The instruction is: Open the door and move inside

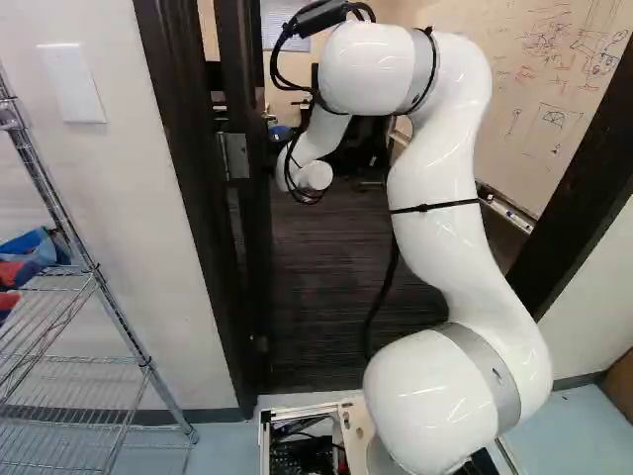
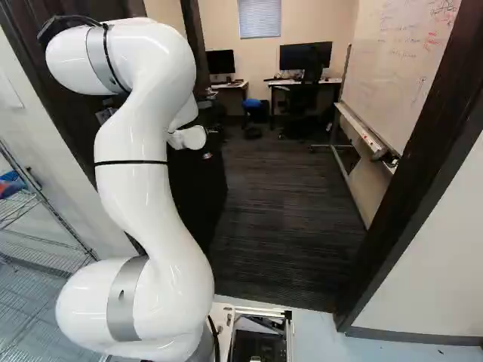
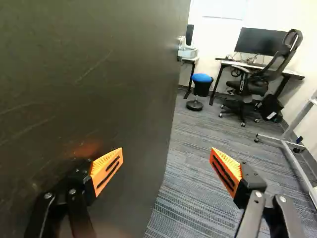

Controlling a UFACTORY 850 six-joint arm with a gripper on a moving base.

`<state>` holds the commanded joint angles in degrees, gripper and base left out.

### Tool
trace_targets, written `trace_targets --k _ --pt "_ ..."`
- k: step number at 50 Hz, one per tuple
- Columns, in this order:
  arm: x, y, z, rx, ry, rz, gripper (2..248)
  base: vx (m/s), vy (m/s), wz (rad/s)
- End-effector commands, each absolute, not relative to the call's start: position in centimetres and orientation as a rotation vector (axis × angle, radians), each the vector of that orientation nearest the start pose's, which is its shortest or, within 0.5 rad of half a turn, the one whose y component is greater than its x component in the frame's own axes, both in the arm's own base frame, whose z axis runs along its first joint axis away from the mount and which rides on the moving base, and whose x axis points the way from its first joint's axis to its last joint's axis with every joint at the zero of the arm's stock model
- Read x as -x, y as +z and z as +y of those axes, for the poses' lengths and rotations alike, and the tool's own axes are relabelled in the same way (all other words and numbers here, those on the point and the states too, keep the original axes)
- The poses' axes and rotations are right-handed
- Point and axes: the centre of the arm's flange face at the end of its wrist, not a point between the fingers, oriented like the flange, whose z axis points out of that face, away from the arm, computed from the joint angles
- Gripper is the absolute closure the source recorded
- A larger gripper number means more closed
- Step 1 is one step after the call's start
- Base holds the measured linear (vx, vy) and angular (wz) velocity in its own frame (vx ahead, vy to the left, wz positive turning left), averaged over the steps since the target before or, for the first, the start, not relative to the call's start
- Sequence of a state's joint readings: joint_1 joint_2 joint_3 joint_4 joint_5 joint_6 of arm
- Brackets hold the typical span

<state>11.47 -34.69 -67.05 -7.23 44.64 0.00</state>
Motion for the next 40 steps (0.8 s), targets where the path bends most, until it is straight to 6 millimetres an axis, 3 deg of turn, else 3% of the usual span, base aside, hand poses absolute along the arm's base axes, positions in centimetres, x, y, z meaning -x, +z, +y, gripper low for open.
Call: trace_targets --k 40 --pt "-66.4 38.1 16.4 2.284 -1.864 -0.465 3 0.0 0.0 0.0"
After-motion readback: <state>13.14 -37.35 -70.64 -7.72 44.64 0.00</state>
